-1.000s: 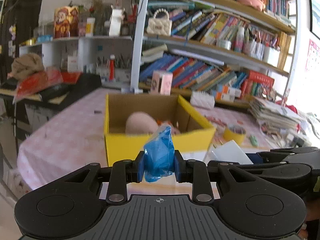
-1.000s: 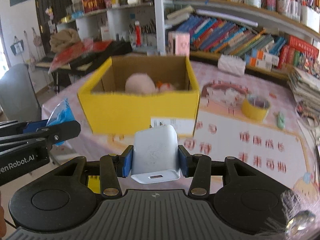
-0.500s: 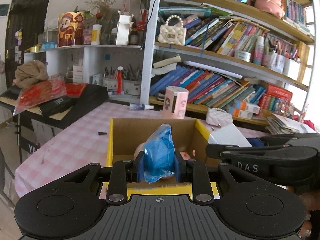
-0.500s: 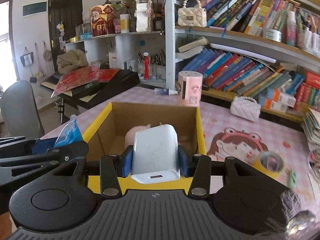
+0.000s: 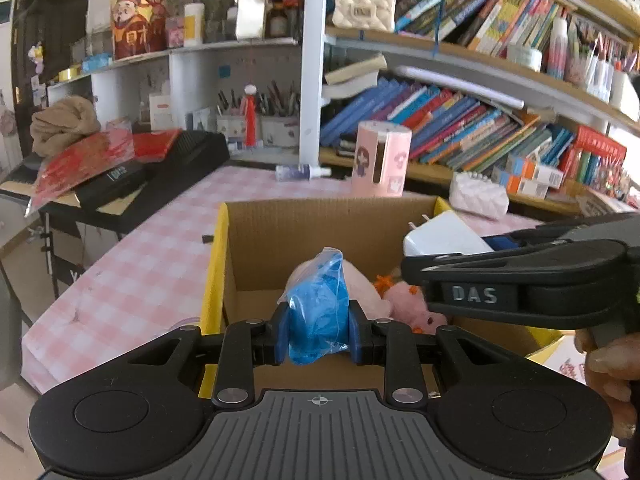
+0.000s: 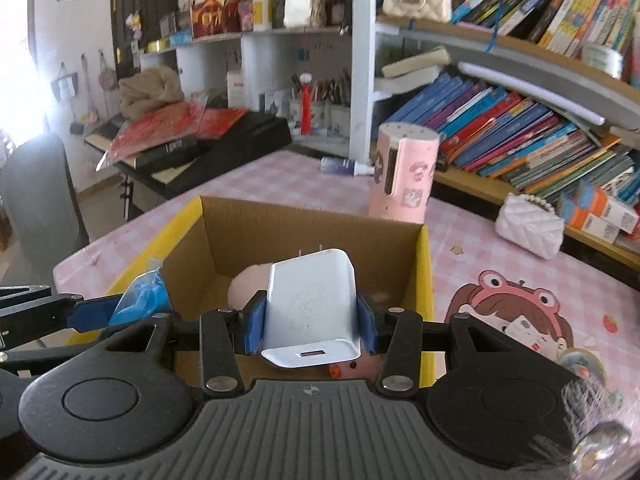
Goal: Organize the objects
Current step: 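Lower the blue bag and white charger into the yellow box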
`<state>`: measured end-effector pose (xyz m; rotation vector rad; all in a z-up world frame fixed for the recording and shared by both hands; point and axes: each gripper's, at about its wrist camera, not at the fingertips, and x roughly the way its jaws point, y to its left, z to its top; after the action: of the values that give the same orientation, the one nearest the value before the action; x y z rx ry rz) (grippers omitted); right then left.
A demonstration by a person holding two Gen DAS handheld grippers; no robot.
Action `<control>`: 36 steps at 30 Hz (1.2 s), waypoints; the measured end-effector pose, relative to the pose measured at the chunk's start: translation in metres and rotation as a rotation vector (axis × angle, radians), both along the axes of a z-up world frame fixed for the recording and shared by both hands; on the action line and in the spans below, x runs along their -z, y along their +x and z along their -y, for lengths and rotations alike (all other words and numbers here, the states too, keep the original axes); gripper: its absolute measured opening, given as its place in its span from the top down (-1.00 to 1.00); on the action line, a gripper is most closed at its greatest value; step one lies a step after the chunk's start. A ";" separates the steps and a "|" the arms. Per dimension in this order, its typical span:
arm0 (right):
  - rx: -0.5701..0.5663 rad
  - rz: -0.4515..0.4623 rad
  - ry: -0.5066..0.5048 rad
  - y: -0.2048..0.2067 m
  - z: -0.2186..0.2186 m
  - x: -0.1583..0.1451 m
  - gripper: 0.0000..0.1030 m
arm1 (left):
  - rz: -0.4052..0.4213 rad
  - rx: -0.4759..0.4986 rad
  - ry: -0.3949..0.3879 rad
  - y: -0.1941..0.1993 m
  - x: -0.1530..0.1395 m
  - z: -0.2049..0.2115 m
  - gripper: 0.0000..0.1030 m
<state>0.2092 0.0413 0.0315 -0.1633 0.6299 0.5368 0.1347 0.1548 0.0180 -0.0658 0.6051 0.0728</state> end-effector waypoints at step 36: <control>-0.169 -0.228 -0.176 0.050 -0.031 0.047 0.16 | -0.199 -0.027 -0.032 0.033 0.033 0.005 0.47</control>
<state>0.2588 0.0728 -0.0151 -0.3263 0.8912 0.6688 0.1676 0.1503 -0.0152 -0.0990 0.8048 0.0968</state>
